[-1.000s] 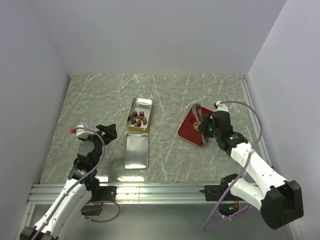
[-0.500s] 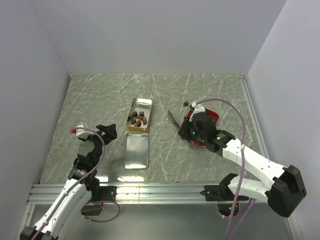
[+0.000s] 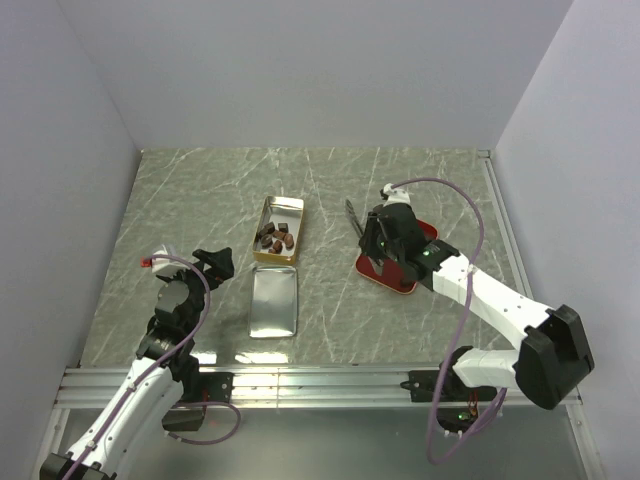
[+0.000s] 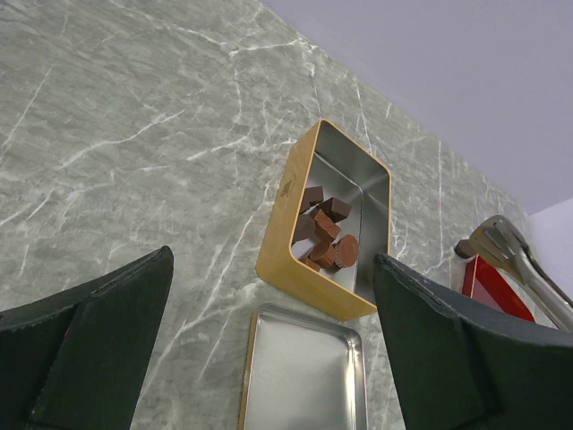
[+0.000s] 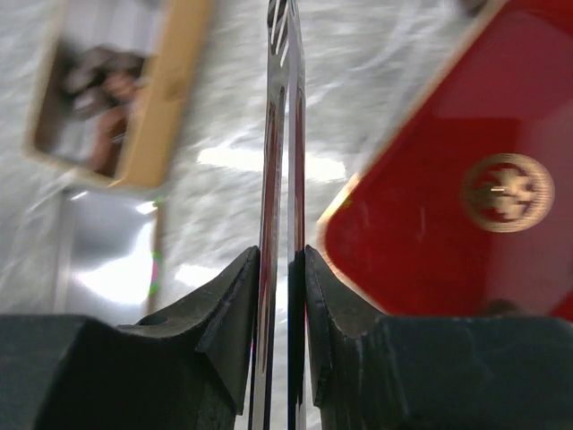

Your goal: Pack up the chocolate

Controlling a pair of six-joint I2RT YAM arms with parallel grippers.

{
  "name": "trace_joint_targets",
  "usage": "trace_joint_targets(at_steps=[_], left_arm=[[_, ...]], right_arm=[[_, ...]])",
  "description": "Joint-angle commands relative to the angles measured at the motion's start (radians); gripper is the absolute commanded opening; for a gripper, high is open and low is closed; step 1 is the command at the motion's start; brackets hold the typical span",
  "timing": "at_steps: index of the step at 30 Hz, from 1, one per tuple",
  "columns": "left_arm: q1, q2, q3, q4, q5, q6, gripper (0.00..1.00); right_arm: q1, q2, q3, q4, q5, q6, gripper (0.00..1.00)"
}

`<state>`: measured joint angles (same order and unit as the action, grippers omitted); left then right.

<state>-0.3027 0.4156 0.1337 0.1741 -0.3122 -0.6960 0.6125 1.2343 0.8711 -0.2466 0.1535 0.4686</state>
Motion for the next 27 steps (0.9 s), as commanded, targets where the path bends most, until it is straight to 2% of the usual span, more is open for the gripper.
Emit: trace_joint_targets(at_steps=[1, 9, 16, 27], left_arm=[[-0.006, -0.006, -0.008, 0.018, -0.002, 0.000, 0.99], [-0.007, 0.002, -0.008, 0.022, -0.005, 0.000, 0.99], [-0.009, 0.002, -0.008, 0.024, -0.004, 0.000, 0.99], [-0.009, 0.002, -0.008, 0.022, -0.002, 0.000, 0.99]], right_arm=[[-0.089, 0.040, 0.055, 0.049, 0.027, -0.028, 0.33], [-0.151, 0.137, 0.111, 0.052, 0.041, -0.065, 0.34], [-0.186, 0.151, 0.123, 0.046, 0.049, -0.077, 0.35], [-0.243, 0.191, 0.114, 0.041, 0.011, -0.097, 0.48]])
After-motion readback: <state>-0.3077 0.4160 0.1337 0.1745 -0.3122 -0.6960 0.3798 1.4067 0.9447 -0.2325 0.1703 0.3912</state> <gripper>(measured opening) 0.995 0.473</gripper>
